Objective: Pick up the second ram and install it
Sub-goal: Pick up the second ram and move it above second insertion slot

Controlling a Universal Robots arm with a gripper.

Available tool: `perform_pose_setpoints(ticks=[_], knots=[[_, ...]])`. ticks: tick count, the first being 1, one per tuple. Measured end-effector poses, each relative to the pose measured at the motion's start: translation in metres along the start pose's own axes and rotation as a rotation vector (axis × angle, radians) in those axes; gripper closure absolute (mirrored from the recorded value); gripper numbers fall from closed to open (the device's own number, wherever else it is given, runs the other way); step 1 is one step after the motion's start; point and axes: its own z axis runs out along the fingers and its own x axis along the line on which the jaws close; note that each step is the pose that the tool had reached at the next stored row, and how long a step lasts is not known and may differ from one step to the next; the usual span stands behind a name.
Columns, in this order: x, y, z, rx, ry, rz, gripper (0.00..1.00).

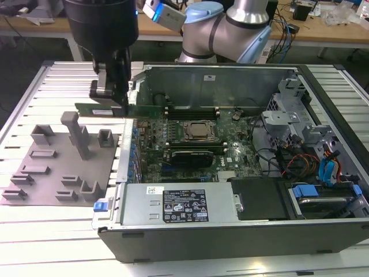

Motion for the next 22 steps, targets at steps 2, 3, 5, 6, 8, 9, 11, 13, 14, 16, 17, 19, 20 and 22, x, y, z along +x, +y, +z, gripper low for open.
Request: perform_pose_setpoints(ticks=[2,3,5,6,8,9,11,13,14,16,17,19,20,22], knots=[[-0.0007,-0.0075,-0.0001,-0.0001,0.0000,0.000,0.89],[-0.0009,-0.0102,-0.0002,0.0000,0.0000,0.000,0.89],[-0.0015,-0.0164,-0.0003,-0.0001,0.0001,0.000,0.89],[-0.0019,-0.0206,-0.0004,-0.0002,0.0000,0.000,0.89],[-0.0027,-0.0301,-0.0006,-0.0003,0.0001,0.000,0.89],[-0.0033,-0.0357,-0.0006,-0.0002,0.0000,0.000,0.89],[-0.0042,-0.0453,-0.0008,-0.0004,0.0001,0.000,0.89],[-0.0052,-0.0548,-0.0010,-0.0006,0.0001,0.000,0.89],[-0.0056,-0.0585,-0.0010,-0.0005,0.0001,0.000,0.89],[-0.0068,-0.0707,-0.0013,-0.0007,0.0001,0.000,0.89],[-0.0073,-0.0752,-0.0014,-0.0007,0.0001,0.000,0.89],[-0.0076,-0.0788,-0.0014,-0.0008,0.0001,0.000,0.89],[-0.0079,-0.0826,-0.0015,-0.0008,0.0002,0.000,0.89],[-0.0085,-0.0878,-0.0016,-0.0009,0.0001,0.000,0.89]])
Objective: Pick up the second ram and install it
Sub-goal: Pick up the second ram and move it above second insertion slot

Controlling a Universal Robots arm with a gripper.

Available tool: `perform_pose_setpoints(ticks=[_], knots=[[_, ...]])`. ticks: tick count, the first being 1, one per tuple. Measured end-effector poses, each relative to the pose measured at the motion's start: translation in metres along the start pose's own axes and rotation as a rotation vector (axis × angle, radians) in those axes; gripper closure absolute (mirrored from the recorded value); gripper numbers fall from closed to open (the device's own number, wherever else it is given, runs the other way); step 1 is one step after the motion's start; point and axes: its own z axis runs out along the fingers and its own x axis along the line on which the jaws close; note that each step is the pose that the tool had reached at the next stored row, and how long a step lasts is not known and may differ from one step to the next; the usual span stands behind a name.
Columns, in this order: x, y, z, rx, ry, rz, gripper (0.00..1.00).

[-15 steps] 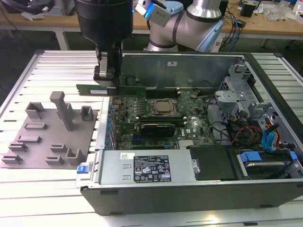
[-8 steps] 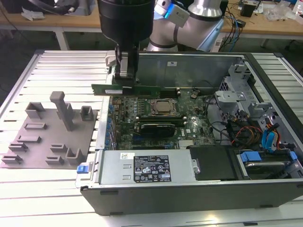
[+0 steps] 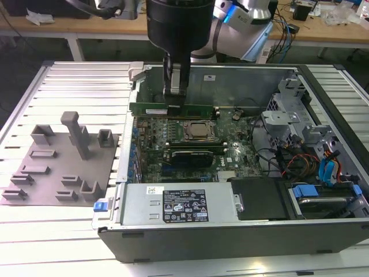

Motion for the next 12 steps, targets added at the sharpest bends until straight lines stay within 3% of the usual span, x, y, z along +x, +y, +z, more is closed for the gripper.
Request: perform_pose_setpoints(ticks=[5,10,12], knots=[[-0.0020,-0.0193,-0.0003,-0.0002,0.0002,0.000,0.89],[-0.0061,-0.0450,-0.0007,-0.0021,0.0004,0.000,0.89],[-0.0091,-0.0497,0.0000,-0.0045,-0.0186,0.000,0.89]])
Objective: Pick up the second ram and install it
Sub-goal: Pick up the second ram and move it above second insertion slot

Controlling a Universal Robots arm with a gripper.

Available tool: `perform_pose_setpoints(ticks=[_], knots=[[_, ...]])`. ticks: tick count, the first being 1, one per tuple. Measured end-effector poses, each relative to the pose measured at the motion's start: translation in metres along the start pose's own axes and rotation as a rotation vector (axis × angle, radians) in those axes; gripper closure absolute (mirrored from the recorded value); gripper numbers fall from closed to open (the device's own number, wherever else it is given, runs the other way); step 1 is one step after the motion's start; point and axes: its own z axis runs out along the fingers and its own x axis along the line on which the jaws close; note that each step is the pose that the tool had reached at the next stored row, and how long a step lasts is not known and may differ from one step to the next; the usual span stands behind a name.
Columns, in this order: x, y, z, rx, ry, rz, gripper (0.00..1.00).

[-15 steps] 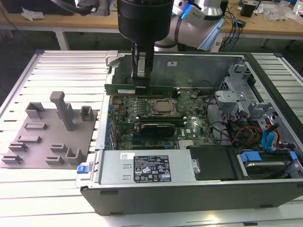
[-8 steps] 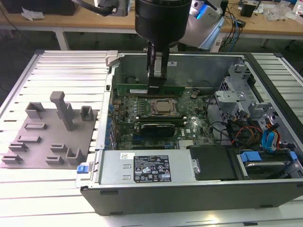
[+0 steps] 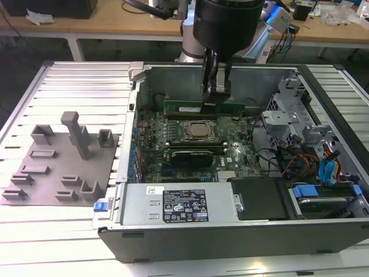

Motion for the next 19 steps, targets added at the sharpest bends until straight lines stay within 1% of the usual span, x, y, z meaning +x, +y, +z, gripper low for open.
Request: perform_pose_setpoints(ticks=[1,3,5,6,8,9,14,15,16,19], knots=[[-0.0027,0.0000,0.0018,-0.0002,-0.0002,0.000,0.89],[-0.0059,0.0002,0.0041,-0.0003,-0.0003,0.000,0.89],[-0.0112,0.0005,0.0100,-0.0008,-0.0002,0.000,0.89],[-0.0125,0.0004,0.0131,-0.0011,-0.0003,-0.001,0.89],[-0.0138,0.0004,0.0164,-0.0014,-0.0002,0.000,0.89],[-0.0149,0.0002,0.0198,-0.0016,-0.0003,-0.001,0.89],[-0.0154,0.0001,0.0297,-0.0017,-0.0002,0.000,0.89],[-0.0157,0.0000,0.0345,-0.0018,-0.0001,0.000,0.89],[-0.0160,0.0000,0.0368,-0.0018,-0.0001,0.000,0.89],[-0.0192,-0.0006,0.0400,-0.0017,-0.0002,0.000,0.89]])
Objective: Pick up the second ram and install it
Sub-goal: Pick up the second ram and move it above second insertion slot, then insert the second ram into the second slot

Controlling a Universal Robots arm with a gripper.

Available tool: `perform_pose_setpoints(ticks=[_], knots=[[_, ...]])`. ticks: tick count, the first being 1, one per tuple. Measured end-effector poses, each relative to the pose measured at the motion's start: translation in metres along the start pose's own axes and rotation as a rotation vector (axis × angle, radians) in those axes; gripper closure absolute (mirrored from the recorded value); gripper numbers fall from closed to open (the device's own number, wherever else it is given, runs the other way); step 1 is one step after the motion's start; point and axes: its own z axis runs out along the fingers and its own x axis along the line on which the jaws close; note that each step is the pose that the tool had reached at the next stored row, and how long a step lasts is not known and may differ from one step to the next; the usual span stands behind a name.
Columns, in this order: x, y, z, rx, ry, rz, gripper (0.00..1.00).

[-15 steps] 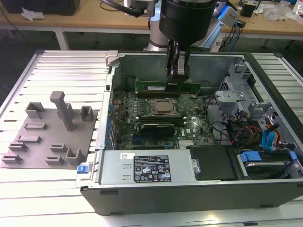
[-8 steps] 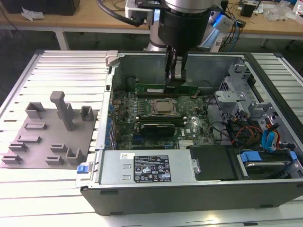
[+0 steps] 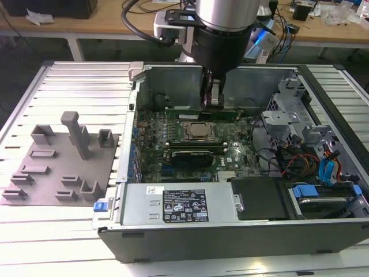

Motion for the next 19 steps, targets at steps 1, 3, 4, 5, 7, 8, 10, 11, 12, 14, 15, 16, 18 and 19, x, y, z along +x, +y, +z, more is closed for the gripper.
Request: perform_pose_setpoints(ticks=[1,3,4,5,7,8,10,11,12,14,15,16,18,19], knots=[[-0.0017,-0.0003,0.0004,0.0000,0.0001,0.000,0.89],[-0.0058,-0.0013,0.0015,0.0000,-0.0001,0.000,0.89],[-0.0070,-0.0016,0.0020,0.0000,0.0000,0.000,0.89],[-0.0070,-0.0015,0.0020,-0.0001,0.0001,0.000,0.89],[-0.0071,-0.0016,0.0021,0.0000,0.0001,0.000,0.89],[-0.0072,-0.0016,0.0021,0.0000,0.0001,0.000,0.89],[-0.0072,-0.0016,0.0021,0.0000,0.0000,0.000,0.89],[-0.0072,-0.0016,0.0021,0.0000,0.0001,0.000,0.89],[-0.0072,-0.0016,0.0021,0.0000,0.0001,0.000,0.89],[-0.0072,-0.0016,0.0022,0.0000,0.0001,0.000,0.89],[-0.0073,-0.0016,0.0022,0.0000,0.0001,0.000,0.89],[-0.0073,-0.0016,0.0022,0.0000,0.0000,0.000,0.89],[-0.0073,-0.0016,0.0025,0.0000,0.0000,0.000,0.89],[-0.0073,-0.0016,0.0034,0.0000,0.0000,0.000,0.89]])
